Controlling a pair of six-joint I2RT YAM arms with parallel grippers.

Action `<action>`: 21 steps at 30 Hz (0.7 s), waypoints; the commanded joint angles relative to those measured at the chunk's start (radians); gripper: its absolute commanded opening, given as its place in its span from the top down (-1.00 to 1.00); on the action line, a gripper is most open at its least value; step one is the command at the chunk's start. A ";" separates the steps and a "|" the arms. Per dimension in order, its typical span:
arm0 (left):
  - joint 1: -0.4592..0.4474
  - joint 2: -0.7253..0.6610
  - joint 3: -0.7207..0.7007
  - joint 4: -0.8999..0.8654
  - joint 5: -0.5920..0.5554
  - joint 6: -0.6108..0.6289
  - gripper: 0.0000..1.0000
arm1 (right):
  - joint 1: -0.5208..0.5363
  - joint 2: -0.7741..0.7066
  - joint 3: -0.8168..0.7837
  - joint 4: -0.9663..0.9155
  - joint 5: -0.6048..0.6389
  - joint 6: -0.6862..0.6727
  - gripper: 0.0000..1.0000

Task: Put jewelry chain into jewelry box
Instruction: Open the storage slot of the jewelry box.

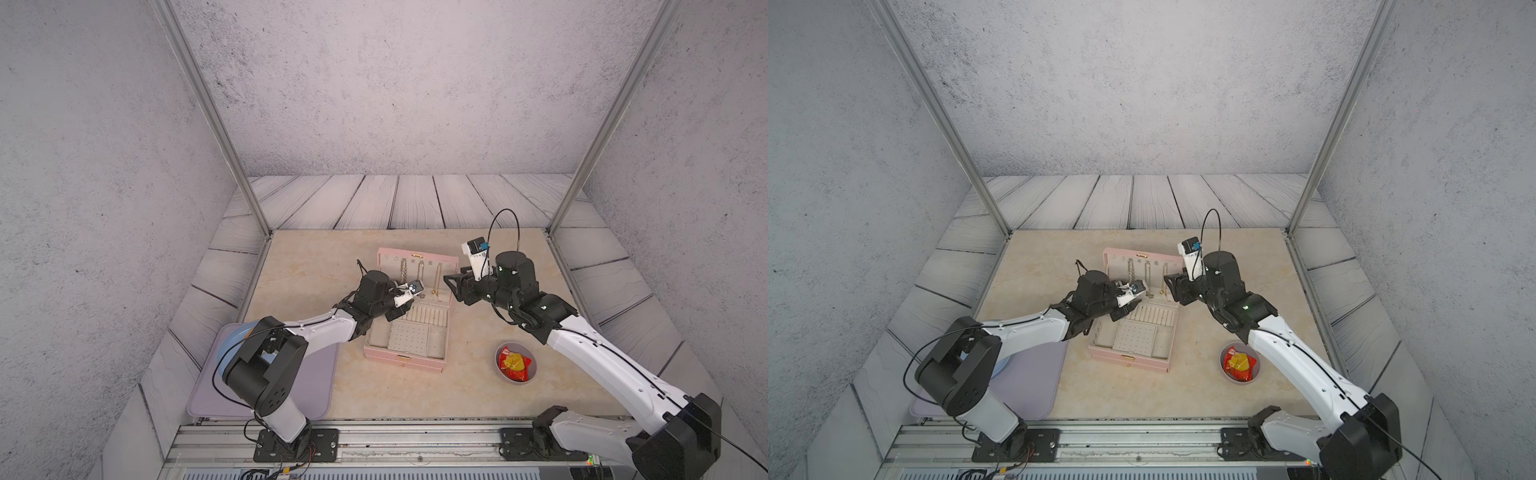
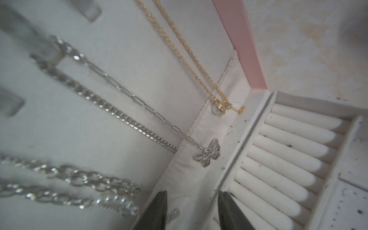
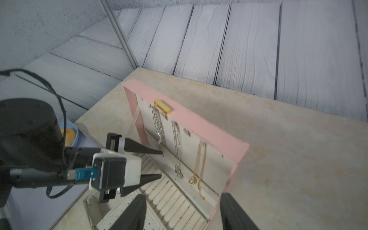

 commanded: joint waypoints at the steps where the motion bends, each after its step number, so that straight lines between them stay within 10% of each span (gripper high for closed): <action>1: 0.006 0.029 0.046 0.064 -0.007 0.078 0.06 | 0.001 -0.037 -0.018 0.004 -0.025 0.060 -0.26; 14: -0.012 0.158 0.143 -0.097 -0.056 0.167 0.07 | 0.000 -0.058 -0.048 -0.018 -0.054 0.056 -0.26; 21: -0.047 0.153 0.138 -0.114 -0.136 0.134 0.55 | 0.000 -0.046 -0.068 0.005 -0.047 0.126 -0.18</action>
